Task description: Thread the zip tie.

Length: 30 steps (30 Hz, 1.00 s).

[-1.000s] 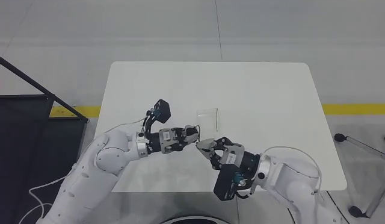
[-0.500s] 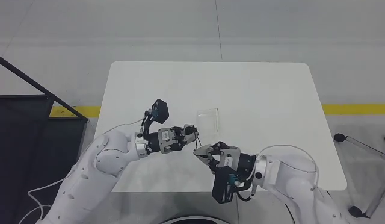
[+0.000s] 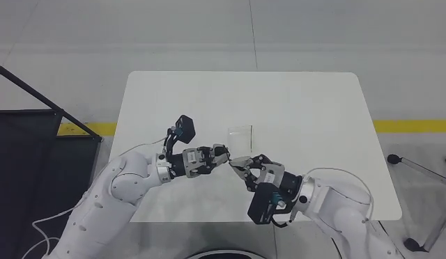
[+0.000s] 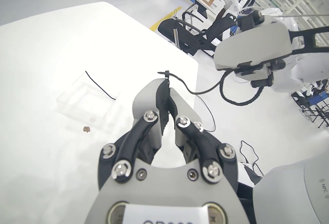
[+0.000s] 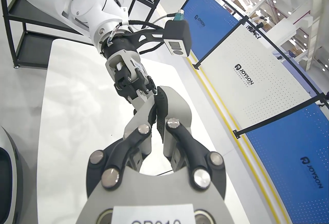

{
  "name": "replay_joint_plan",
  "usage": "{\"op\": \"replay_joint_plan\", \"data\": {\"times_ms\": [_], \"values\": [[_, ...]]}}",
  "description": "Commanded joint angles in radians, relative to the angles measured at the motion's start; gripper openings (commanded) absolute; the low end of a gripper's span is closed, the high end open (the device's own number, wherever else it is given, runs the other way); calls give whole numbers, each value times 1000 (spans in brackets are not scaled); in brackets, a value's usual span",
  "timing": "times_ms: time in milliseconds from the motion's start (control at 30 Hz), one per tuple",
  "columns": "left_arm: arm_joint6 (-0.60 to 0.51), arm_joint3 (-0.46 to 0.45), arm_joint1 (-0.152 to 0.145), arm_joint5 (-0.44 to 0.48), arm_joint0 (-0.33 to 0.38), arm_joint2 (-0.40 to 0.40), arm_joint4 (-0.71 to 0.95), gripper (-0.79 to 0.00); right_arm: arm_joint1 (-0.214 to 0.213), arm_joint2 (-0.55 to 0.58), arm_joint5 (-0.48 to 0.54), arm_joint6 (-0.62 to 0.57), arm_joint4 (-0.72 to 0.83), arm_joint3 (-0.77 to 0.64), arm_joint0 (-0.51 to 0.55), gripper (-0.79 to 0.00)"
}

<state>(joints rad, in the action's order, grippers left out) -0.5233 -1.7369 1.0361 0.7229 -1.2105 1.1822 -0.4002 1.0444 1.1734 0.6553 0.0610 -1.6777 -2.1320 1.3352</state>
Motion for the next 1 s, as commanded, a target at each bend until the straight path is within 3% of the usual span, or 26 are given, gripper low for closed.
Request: {"op": "replay_joint_plan", "data": {"times_ms": [0, 267, 633, 967], "values": [[1, 1, 0, -5, 1, 1, 11, -785, -1, 2, 6, 3, 3, 0, 0, -508], [-7, 9, -1, -24, 5, 5, 54, -785, -5, 21, 24, 26, 6, -6, 11, -474], [-17, 13, -2, -32, 8, 5, 82, -785, -13, 38, 50, 39, -27, -22, 33, -496], [-57, 17, -4, -24, 19, -3, 101, -785, -13, 55, 13, -15, -4, -25, 49, -505]]}}
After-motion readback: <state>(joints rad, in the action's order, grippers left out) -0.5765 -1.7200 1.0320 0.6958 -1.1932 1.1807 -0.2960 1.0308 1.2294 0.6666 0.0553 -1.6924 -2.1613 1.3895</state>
